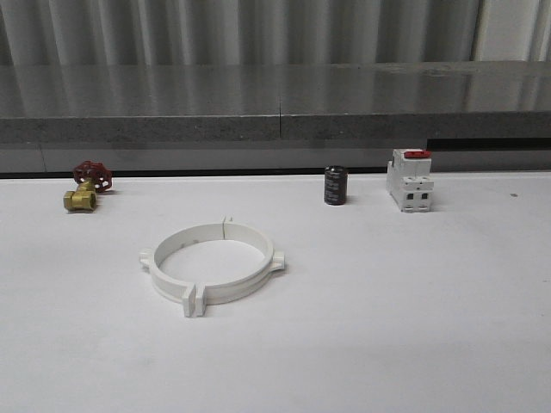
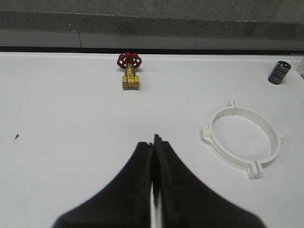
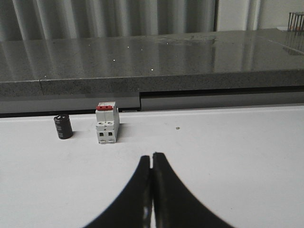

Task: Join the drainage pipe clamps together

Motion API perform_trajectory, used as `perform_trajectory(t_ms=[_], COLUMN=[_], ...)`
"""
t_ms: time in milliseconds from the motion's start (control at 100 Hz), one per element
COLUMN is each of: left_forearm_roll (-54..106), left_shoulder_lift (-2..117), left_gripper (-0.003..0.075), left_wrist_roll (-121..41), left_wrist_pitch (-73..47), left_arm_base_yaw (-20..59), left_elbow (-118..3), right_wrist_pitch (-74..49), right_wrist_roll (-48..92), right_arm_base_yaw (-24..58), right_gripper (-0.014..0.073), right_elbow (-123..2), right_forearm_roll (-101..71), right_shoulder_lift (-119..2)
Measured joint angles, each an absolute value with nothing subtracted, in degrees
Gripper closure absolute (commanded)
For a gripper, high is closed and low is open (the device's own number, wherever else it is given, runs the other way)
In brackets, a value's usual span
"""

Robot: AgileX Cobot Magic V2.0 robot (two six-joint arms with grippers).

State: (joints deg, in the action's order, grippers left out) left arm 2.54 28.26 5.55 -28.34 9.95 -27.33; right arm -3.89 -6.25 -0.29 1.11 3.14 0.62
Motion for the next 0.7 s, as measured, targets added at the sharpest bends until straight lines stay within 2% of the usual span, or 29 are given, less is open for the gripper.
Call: perform_trajectory(t_ms=[700], left_forearm_roll=[2.5], left_shoulder_lift=[28.3], left_gripper=[0.0741], left_wrist_roll=[5.6], left_wrist_pitch=[-28.3], left_arm_base_yaw=[10.0], left_elbow=[-27.3], right_wrist_pitch=[-1.8], right_wrist_roll=[-6.3], right_arm_base_yaw=[-0.3], right_gripper=[0.066], right_elbow=[1.6], right_forearm_roll=[3.1], right_shoulder_lift=[0.6])
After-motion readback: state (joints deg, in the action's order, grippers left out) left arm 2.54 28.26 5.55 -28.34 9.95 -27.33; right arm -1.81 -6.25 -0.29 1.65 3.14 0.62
